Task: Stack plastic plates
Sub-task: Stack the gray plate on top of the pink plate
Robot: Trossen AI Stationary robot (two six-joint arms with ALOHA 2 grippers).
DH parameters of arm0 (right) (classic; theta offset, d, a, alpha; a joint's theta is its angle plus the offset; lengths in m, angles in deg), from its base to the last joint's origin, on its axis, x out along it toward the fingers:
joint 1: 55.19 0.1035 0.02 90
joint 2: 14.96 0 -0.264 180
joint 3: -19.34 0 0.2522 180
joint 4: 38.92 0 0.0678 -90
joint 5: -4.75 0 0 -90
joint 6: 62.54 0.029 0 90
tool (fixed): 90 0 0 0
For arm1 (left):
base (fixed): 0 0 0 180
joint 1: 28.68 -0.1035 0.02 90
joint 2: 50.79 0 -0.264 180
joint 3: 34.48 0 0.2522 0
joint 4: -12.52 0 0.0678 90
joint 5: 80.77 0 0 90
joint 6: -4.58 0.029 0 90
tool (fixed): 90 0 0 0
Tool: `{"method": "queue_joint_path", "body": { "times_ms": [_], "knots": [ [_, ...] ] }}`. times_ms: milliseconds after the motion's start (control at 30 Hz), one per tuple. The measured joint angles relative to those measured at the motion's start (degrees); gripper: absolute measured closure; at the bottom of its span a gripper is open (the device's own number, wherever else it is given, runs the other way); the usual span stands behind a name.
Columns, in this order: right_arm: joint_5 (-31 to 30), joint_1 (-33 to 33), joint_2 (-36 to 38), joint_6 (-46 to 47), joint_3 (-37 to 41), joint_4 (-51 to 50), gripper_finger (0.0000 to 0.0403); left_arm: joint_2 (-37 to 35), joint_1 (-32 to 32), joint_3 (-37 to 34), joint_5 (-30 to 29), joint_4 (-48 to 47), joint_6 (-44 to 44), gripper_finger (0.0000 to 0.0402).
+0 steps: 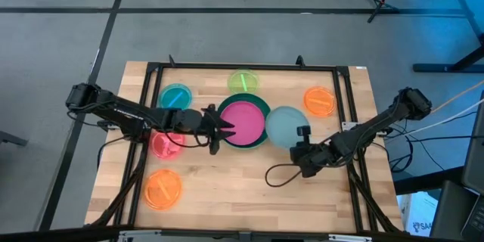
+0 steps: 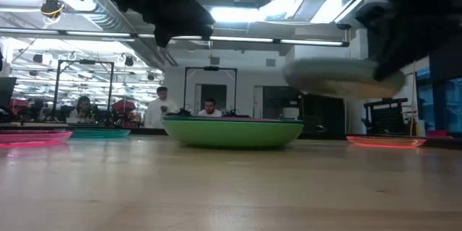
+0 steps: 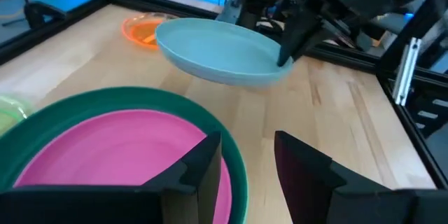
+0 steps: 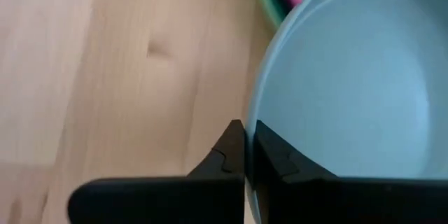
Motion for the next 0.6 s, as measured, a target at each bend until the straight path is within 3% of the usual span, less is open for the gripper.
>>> {"method": "queue_joint_path", "body": {
  "times_ms": [267, 400, 600],
  "knots": [
    [1.8, -6.3, -1.5, -11.5, 1.2, 19.0, 0.0402, 0.0, 0.8, 0.0, -1.5, 8.6, 4.3, 0.0275],
    [7.5, -10.6, -4.2, -17.0, 1.3, 27.2, 0.0402, 0.0, 2.3, 0.0, -1.5, 14.4, 7.9, 0.0275],
    [13.1, -16.4, -10.1, -21.4, 1.3, 39.1, 0.0402, 0.0, 3.5, 0.0, -1.7, 15.9, 8.9, 0.0275]
  ]
}}
